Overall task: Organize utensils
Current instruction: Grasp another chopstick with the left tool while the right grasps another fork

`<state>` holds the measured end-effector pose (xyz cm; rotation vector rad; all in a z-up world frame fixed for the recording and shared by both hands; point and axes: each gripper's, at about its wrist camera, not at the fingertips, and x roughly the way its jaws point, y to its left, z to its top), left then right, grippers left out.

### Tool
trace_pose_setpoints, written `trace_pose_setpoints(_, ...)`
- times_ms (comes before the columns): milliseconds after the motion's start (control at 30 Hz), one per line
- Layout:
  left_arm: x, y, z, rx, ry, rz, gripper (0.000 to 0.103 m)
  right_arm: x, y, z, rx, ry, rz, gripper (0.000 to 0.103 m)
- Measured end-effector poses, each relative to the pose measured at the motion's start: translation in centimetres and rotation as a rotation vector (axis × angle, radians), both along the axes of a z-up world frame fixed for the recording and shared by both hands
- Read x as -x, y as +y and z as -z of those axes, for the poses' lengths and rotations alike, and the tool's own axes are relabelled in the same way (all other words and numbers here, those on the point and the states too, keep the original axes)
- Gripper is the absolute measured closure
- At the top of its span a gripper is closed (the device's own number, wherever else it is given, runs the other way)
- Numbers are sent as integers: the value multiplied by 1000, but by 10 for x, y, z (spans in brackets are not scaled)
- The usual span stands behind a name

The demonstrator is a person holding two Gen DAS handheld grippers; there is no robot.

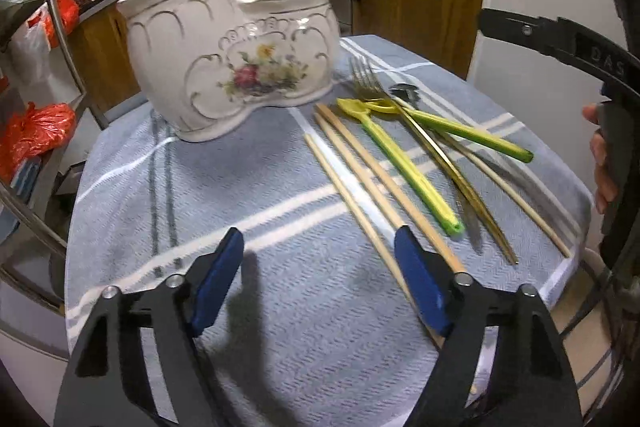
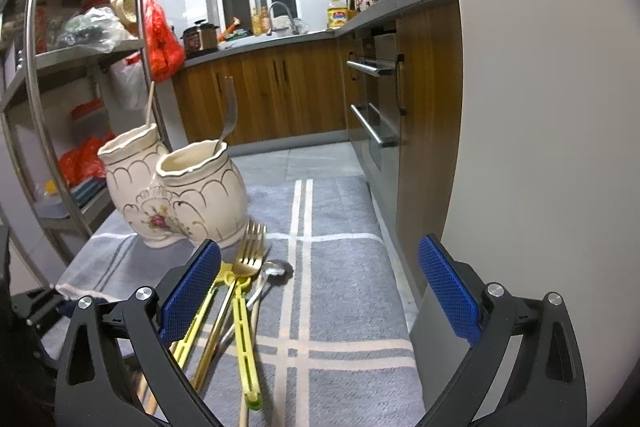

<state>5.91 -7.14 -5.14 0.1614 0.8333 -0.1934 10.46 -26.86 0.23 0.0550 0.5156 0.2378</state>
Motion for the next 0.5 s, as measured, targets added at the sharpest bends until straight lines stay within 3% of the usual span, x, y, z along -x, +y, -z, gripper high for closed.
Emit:
trace_pose_setpoints(200, -6, -6, -2, 29, 32, 58, 61, -9, 9, 2, 7, 39, -35, 5)
trace_pose_setpoints(267, -11, -4, -3, 28, 39, 63, 81, -18, 15, 5, 18, 69, -74, 5)
trace_pose_setpoints(333, -17, 2, -3, 35, 53, 73, 92, -27, 24, 6, 53, 97, -110, 5)
trace_pose_setpoints(433, -20, 12, -4, 37, 65, 84, 98, -45, 39, 9, 120, 124, -162, 9)
trace_pose_setpoints(500, -21, 18, -5, 38, 70, 89, 98, -63, 47, 13, 127, 172, -209, 23)
